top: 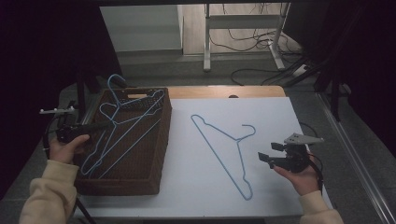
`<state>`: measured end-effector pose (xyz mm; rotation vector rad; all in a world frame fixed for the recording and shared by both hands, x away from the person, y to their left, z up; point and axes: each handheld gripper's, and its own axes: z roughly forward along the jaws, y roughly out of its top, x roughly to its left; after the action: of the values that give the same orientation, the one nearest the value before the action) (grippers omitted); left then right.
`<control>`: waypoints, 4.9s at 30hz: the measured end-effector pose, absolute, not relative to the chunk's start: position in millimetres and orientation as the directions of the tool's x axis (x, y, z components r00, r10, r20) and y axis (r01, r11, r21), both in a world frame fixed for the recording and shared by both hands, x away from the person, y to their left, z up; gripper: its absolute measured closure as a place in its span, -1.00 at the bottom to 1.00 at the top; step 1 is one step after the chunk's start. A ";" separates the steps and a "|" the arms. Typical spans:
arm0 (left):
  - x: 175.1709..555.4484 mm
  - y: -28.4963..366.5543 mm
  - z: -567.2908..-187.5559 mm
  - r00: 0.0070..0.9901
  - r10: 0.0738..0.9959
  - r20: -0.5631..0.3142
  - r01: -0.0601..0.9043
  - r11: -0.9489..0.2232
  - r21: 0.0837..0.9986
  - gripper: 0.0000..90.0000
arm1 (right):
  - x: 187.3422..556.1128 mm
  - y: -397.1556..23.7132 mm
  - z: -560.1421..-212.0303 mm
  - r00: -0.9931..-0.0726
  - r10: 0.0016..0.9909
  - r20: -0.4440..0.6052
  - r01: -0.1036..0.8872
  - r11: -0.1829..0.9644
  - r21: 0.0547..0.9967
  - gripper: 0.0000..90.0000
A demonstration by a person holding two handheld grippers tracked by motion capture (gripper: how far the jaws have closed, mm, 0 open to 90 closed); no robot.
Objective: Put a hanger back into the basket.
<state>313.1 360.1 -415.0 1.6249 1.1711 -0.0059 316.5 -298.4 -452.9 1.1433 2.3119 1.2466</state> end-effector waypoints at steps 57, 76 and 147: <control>284.6 250.0 -423.6 0.638 0.709 -0.301 0.585 -0.191 0.789 -0.35 | 317.0 -297.0 -451.8 -0.661 0.740 0.123 0.512 0.326 0.795 -0.42; 266.3 206.0 -426.4 0.694 0.662 -0.284 0.569 -0.262 0.779 -0.48 | 318.4 -289.5 -454.4 -0.682 0.724 0.108 0.514 0.368 0.775 -0.43; 261.9 204.3 -427.4 0.694 0.664 -0.278 0.568 -0.267 0.779 -0.49 | 264.6 -155.0 -505.5 -0.907 0.382 0.176 0.420 0.818 0.393 0.98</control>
<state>261.9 204.3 -427.4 1.9504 0.9524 0.1275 264.6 -155.0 -505.5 0.6808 3.0793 0.6994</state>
